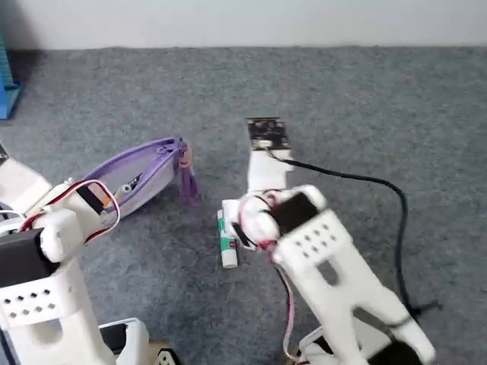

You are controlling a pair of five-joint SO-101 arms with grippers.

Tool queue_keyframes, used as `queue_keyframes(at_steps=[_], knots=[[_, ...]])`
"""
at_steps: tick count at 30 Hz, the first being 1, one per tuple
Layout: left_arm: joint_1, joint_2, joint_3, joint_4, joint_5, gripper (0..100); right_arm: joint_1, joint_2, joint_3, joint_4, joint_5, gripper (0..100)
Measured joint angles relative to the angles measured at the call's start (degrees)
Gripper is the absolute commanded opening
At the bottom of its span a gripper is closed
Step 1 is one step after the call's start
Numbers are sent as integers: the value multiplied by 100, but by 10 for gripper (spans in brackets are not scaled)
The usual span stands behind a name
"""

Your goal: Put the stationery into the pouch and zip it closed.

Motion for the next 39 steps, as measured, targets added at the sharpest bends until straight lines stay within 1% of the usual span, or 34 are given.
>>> queue_keyframes(at_steps=[4, 9, 11, 18, 22, 27, 29, 30, 32, 33, 34, 35, 37, 39], knots=[[-114, 0, 0, 0, 18, 12, -9, 1046, -475, -44, -35, 204], [-607, 0, 0, 0, 18, 12, -9, 2259, -1169, -70, -44, 204], [-695, 0, 0, 0, 18, 12, 0, 2681, -1468, -70, -44, 204], [-712, 9, 97, 0, 18, 12, -26, 3991, -2356, -97, -44, 204], [-721, 0, 105, 0, 18, 12, -237, 4659, -2892, -97, -44, 204], [-721, 0, 105, 0, 18, 12, -220, 5442, -3341, -97, 0, 204], [-721, 0, 105, 0, 18, 12, -167, 5662, -3385, -88, 158, 175], [-721, 0, 105, 0, 18, 12, -149, 5705, -3429, -88, 273, 134], [-721, 0, 105, 0, 18, 12, -149, 5741, -3446, -88, 510, 16], [-721, 0, 105, 0, 18, 12, -105, 5741, -3446, -79, 607, 3], [-721, 0, 105, 0, 18, 12, -88, 5741, -3446, -79, 677, 33], [-721, 0, 105, 0, 18, 12, -79, 5732, -3437, -70, 721, 36], [-721, 0, 105, 0, 18, 12, -44, 5688, -3437, 18, 774, 2], [-721, 0, 123, 0, 18, 12, -18, 5618, -3437, 97, 800, 9]])
